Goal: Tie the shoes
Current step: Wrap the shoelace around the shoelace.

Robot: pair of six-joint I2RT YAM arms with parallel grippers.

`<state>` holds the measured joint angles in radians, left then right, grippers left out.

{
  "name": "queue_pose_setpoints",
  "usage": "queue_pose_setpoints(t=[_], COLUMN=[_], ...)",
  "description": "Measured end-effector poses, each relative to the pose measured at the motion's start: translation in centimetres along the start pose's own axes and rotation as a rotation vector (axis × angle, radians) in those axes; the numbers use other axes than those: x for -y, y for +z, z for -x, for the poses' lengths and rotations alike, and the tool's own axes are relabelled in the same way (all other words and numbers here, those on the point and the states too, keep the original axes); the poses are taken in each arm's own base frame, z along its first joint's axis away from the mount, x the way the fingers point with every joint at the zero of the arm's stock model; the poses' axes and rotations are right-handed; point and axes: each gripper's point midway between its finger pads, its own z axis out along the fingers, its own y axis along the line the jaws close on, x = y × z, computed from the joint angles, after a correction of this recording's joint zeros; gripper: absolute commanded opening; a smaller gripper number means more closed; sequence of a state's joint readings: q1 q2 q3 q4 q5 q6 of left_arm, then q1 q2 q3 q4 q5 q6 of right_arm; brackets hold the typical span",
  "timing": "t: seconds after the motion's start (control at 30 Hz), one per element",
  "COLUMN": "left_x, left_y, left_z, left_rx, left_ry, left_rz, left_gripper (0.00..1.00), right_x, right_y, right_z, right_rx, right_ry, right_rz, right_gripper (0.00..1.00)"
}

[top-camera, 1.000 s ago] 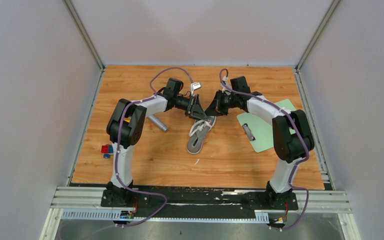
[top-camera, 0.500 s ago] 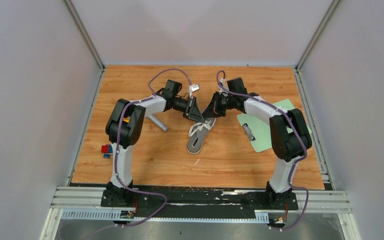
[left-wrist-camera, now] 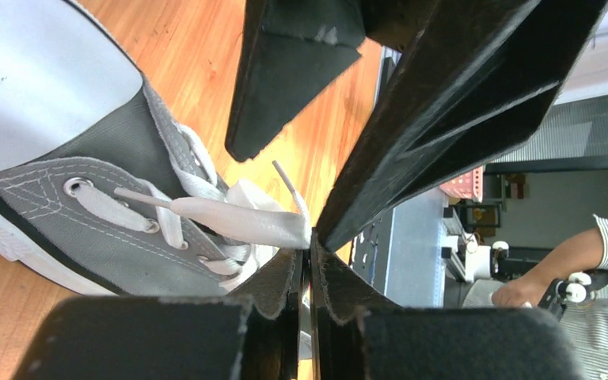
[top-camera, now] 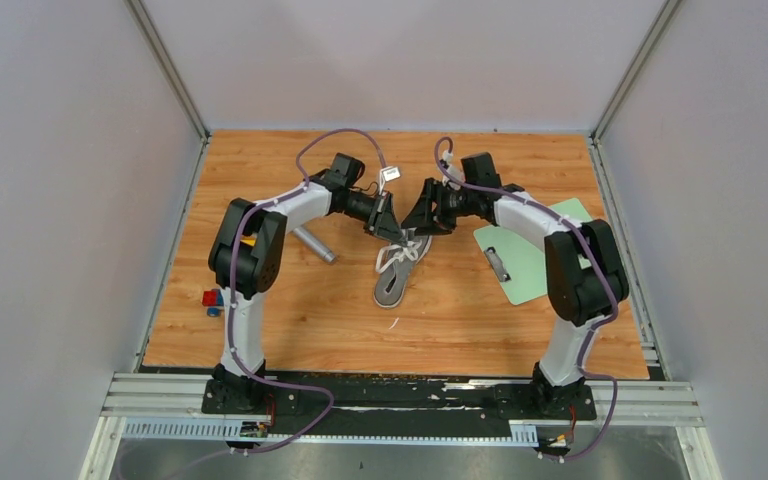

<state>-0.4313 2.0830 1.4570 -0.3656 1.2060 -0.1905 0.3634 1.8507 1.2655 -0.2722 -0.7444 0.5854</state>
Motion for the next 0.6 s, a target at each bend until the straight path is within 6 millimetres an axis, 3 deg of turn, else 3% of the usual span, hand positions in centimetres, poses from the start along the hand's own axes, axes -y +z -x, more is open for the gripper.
queue_pose_setpoints(t=[0.3, 0.6], left_x=[1.0, 1.1], left_y=[-0.2, -0.5], left_z=[0.3, 0.3], left_rx=[-0.007, -0.007], left_ry=[0.06, 0.047], left_rz=[-0.001, 0.035], left_gripper=[0.14, 0.18], right_x=[-0.8, -2.1], right_y=[-4.3, -3.6], right_z=[-0.3, -2.6], right_rx=[-0.041, -0.105], right_ry=[-0.358, -0.495], right_rz=[0.205, 0.273], right_gripper=[0.57, 0.66])
